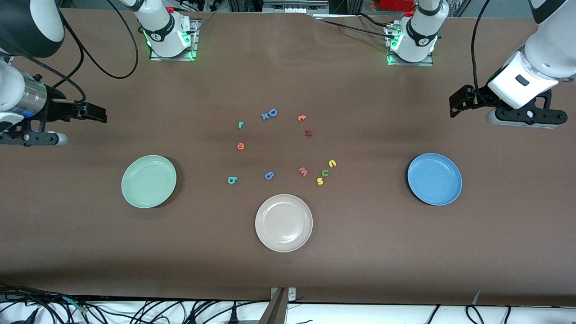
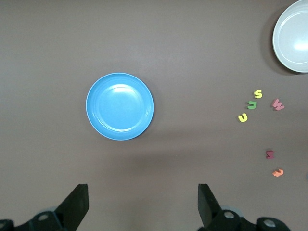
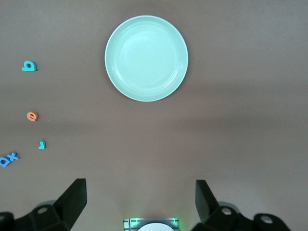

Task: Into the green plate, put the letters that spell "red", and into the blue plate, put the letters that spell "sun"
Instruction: 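Move the left gripper and the right gripper toward the scattered letters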

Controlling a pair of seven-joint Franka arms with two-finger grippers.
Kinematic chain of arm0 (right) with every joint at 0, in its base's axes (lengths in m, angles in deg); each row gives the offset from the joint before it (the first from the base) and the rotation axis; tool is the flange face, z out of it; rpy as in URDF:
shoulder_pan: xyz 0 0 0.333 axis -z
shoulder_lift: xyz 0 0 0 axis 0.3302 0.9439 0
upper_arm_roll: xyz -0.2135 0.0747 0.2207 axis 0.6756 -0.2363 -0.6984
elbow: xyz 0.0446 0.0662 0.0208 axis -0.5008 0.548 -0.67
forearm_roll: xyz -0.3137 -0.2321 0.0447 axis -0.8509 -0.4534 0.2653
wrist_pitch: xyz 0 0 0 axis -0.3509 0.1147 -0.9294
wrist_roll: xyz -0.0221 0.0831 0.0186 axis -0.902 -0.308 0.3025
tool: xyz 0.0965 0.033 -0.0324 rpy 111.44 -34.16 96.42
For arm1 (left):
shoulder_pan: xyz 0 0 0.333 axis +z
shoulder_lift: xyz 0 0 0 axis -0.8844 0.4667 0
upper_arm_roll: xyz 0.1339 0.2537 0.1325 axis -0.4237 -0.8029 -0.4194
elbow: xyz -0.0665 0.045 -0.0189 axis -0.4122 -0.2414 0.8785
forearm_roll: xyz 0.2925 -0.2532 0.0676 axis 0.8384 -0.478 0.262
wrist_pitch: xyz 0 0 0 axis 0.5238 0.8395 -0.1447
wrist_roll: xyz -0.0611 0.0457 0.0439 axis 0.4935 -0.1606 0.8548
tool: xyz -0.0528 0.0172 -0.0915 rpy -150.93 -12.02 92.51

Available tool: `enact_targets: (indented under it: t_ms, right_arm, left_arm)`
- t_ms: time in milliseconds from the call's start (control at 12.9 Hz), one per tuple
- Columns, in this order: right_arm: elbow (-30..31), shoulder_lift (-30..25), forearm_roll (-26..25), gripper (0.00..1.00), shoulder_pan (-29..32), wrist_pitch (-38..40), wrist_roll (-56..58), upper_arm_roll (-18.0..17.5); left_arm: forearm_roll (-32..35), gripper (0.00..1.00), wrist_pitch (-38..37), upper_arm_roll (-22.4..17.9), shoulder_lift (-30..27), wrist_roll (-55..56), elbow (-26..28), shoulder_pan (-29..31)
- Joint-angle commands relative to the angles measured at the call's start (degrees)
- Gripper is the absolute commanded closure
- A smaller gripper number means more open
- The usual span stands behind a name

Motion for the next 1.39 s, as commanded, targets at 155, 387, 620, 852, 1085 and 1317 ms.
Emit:
enact_targets:
  t_ms: [155,387,620,852,1085,1317]
  right_arm:
    - [-0.1,2.8,2.3,0.0,-3.1,0.4,-2.0,-0.1]
    - [0.0,4.4,5.6,0.0,-3.7,-0.1,-3.6,-0.1]
    - [1.2,6.0,7.0,0.0,-5.8,-3.7,-7.2,-0.1]
    - [2.2,8.3,7.0,0.0,-9.6,-9.2,-14.2,-0.1]
    - [2.2,11.5,7.0,0.0,-12.6,-15.4,-19.8,-0.1]
    - [3.6,13.9,7.0,0.0,-16.4,-22.0,-26.1,-0.1]
  left_arm:
    - [-1.0,0.0,-1.2,0.2,1.8,-1.2,-1.3,-0.5]
    - [-1.7,0.0,-0.9,0.4,6.3,-1.5,-1.6,-0.9]
    - [-1.8,0.0,5.3,0.4,13.7,-0.9,-1.6,-5.1]
    - [-2.0,0.0,14.1,0.4,21.5,-0.8,-1.3,-8.7]
    - [-2.3,0.0,23.4,0.3,28.0,-0.7,-1.1,-12.5]
    - [-2.3,0.0,33.2,0.3,33.9,-0.6,-1.0,-14.9]
